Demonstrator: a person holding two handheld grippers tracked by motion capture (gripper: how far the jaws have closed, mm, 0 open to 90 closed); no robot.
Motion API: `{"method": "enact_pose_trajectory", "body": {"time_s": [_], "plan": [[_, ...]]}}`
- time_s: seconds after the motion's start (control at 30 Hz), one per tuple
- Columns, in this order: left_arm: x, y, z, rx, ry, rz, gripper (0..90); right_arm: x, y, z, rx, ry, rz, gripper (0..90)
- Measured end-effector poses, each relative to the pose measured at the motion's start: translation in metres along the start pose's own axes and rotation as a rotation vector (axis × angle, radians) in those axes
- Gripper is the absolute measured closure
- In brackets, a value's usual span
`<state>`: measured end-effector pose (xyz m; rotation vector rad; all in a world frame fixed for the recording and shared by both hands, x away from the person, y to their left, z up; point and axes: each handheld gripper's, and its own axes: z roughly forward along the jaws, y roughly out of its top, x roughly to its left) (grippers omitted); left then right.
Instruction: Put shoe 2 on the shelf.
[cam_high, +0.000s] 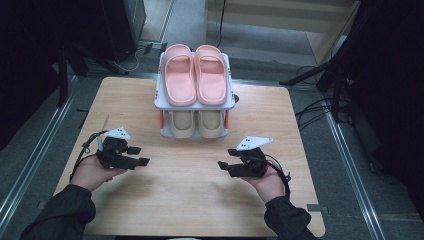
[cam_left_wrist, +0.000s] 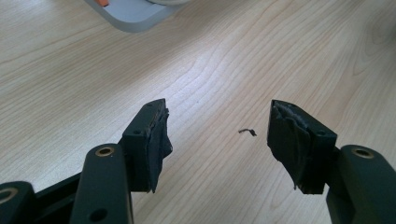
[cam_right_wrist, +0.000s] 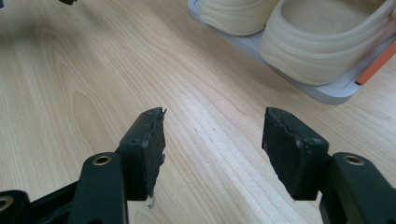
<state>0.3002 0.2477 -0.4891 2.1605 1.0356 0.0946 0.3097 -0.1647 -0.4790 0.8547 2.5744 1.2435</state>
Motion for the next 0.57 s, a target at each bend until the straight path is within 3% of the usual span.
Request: {"method": "enact_pose_trajectory", "body": {"time_s": [0.57], "plan": [[-0.0020,0.0004,0.0022,-0.006,0.004,0.004,36.0,-0.0001,0.0006,0.0050,0.004,0.022,0.000,37.7]]}}
